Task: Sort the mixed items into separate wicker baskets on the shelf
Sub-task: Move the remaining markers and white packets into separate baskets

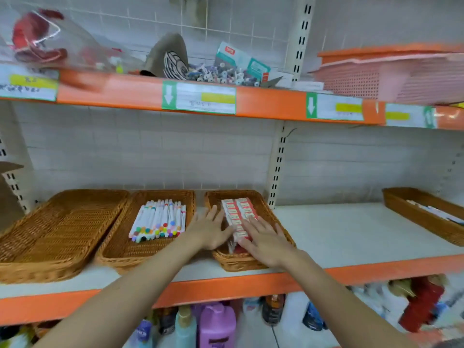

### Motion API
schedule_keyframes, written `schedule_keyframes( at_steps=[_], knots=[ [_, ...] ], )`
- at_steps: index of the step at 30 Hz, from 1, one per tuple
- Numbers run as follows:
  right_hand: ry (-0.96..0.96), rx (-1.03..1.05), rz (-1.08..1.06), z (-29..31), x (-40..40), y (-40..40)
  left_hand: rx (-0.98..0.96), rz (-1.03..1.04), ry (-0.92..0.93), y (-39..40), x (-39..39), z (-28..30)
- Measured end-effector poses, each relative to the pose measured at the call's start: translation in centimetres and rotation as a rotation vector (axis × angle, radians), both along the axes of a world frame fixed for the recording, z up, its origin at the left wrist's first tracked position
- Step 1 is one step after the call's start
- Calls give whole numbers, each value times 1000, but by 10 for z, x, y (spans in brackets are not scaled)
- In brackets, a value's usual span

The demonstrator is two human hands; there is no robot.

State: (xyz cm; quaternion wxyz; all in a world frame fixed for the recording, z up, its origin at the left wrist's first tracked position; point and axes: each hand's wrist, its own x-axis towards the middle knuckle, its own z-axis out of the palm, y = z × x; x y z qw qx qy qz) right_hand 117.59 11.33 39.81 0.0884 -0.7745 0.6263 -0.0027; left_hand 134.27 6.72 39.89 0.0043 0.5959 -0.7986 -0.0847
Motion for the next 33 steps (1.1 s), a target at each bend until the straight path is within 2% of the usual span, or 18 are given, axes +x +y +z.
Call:
schedule_keyframes(
  at_steps=[16, 33],
  knots=[
    [-8, 46, -99, -20, -172, 72, -42, -121, -5, 76, -183, -12],
    [31, -5, -333, -17, -339, 10, -16, -341, 4, -22, -356, -14]
  ],
)
